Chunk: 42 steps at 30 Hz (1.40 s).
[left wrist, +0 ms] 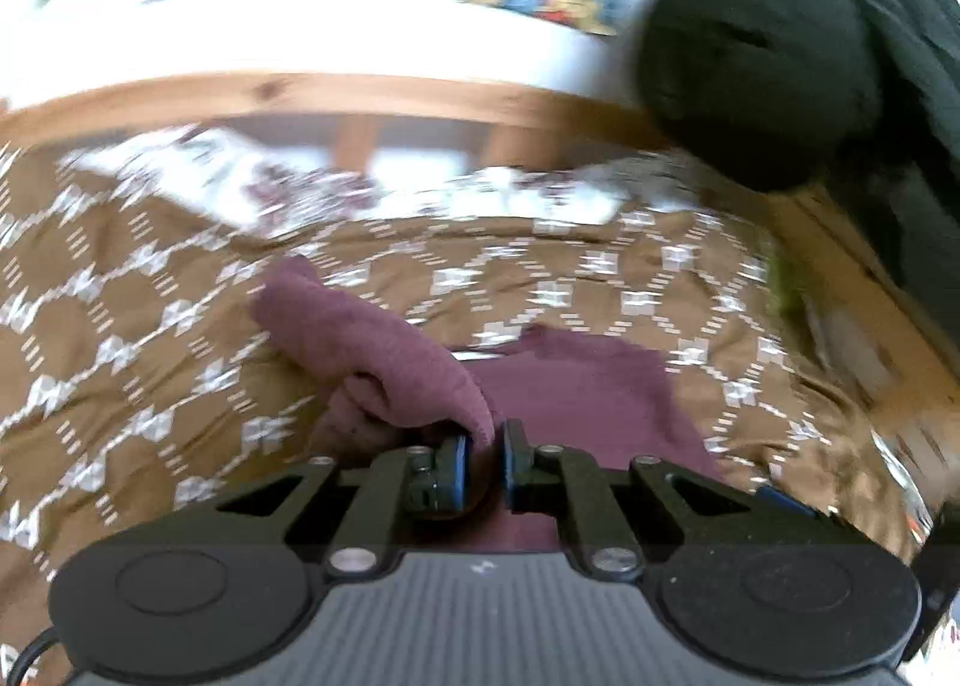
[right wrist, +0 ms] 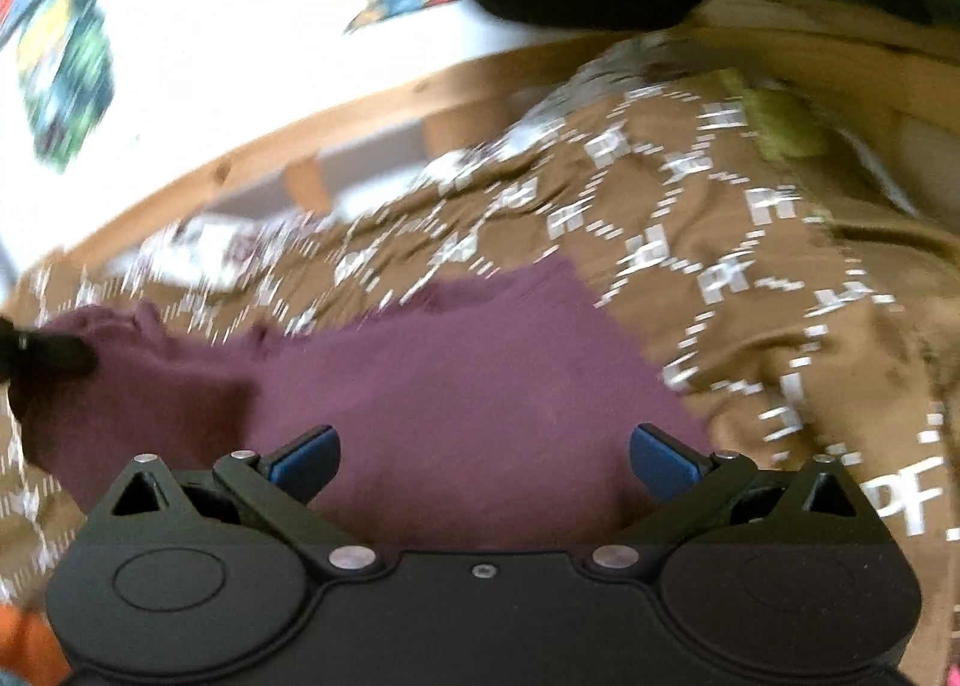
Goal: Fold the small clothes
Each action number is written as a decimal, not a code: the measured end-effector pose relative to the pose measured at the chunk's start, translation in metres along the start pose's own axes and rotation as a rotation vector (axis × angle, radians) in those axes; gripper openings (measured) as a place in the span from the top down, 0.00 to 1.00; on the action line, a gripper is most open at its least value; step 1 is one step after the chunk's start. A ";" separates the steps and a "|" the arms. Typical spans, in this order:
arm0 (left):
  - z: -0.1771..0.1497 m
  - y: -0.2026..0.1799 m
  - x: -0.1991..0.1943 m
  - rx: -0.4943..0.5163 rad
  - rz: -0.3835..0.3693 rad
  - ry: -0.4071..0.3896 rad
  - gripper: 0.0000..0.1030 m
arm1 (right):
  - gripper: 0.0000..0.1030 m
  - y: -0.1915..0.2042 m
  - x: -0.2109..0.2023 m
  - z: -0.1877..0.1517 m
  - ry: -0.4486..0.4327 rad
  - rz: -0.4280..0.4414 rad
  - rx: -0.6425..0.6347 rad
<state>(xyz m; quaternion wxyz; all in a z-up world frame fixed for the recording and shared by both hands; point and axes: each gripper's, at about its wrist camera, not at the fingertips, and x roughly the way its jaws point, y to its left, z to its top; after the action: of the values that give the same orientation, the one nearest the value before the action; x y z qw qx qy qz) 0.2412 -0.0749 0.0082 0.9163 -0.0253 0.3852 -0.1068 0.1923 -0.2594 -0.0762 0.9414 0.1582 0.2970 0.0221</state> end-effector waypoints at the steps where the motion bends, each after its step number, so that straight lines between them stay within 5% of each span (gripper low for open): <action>1: 0.001 -0.014 0.003 0.024 -0.010 0.003 0.89 | 0.00 -0.008 -0.003 0.004 -0.014 -0.009 0.023; 8: -0.010 -0.079 0.036 0.107 -0.075 0.054 0.89 | 0.00 -0.066 -0.021 0.019 -0.093 -0.106 0.155; 15: -0.039 -0.082 0.057 0.090 -0.172 0.104 0.83 | 0.00 -0.103 -0.023 0.025 -0.112 -0.158 0.263; 17: -0.043 -0.079 0.053 0.073 -0.213 0.105 0.53 | 0.00 -0.106 -0.021 0.024 -0.101 -0.155 0.276; 20: -0.047 -0.076 0.038 0.068 -0.276 0.073 0.24 | 0.00 -0.101 -0.015 0.023 -0.079 -0.153 0.254; 30: -0.056 -0.065 -0.010 0.079 -0.425 0.018 0.03 | 0.00 -0.084 -0.002 0.020 -0.032 -0.163 0.179; 35: -0.064 -0.051 -0.025 0.136 -0.331 -0.005 0.01 | 0.00 -0.080 -0.003 0.019 -0.055 -0.111 0.174; 42: -0.094 -0.038 0.000 0.264 -0.074 -0.039 0.01 | 0.00 -0.063 -0.008 0.020 -0.119 0.175 0.175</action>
<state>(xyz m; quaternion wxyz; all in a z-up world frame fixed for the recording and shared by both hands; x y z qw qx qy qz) 0.1678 -0.1082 -0.0533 0.9143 0.0789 0.3489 -0.1899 0.1940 -0.3260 -0.0763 0.9344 0.2659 0.2266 0.0691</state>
